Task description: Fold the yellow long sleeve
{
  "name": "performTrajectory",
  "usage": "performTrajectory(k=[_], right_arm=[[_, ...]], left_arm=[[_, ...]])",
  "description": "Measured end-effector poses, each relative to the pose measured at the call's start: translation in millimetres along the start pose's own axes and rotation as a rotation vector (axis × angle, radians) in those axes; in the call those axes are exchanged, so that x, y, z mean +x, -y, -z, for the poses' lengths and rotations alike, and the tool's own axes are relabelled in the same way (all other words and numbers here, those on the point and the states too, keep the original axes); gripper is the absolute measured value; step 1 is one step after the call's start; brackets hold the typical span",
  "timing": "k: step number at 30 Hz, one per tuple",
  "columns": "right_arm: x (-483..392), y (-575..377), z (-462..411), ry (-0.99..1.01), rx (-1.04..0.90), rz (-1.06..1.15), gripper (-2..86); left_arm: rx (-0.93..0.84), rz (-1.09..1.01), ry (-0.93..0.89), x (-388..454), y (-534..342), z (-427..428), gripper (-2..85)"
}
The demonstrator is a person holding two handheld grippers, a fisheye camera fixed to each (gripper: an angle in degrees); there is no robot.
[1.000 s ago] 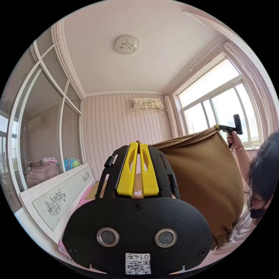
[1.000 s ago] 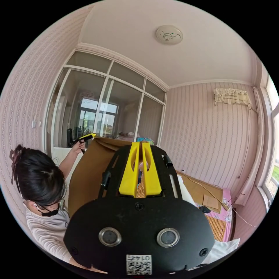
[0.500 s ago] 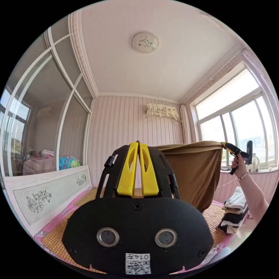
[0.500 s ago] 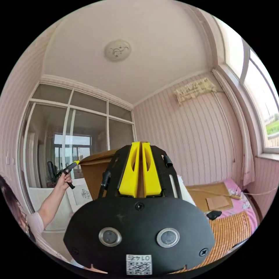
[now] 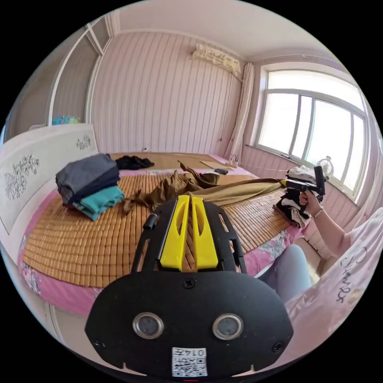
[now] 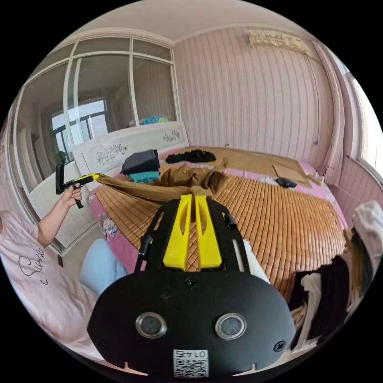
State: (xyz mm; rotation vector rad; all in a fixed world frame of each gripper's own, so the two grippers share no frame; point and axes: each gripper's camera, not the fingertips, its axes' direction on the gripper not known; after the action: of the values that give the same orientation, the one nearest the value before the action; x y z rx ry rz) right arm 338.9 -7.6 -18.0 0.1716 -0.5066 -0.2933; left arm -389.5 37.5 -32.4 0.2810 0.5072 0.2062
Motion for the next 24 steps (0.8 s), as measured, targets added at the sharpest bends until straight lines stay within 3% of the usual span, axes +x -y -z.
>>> performTrajectory(k=[3, 11, 20, 24], right_arm=[[13.5, -63.6, -59.5, 0.043, -0.179, -0.139, 0.6], [34.4, -127.3, -73.3, 0.203, -0.201, -0.367, 0.6], [1.1, -144.6, -93.2, 0.226, -0.368, -0.291, 0.8], [-3.1, -156.0, -109.2, 0.18, -0.436, -0.303, 1.2]], left_arm=[[-0.152, 0.104, -0.032, -8.9, -69.8, -45.7, -1.0], [-0.255, 0.202, -0.06, -19.7, -129.1, -70.7, -1.0], [-0.386, 0.16, -0.026, -34.8, -148.4, -83.6, -0.4], [-0.371, 0.229, 0.016, -51.2, -160.1, -84.7, 4.0]])
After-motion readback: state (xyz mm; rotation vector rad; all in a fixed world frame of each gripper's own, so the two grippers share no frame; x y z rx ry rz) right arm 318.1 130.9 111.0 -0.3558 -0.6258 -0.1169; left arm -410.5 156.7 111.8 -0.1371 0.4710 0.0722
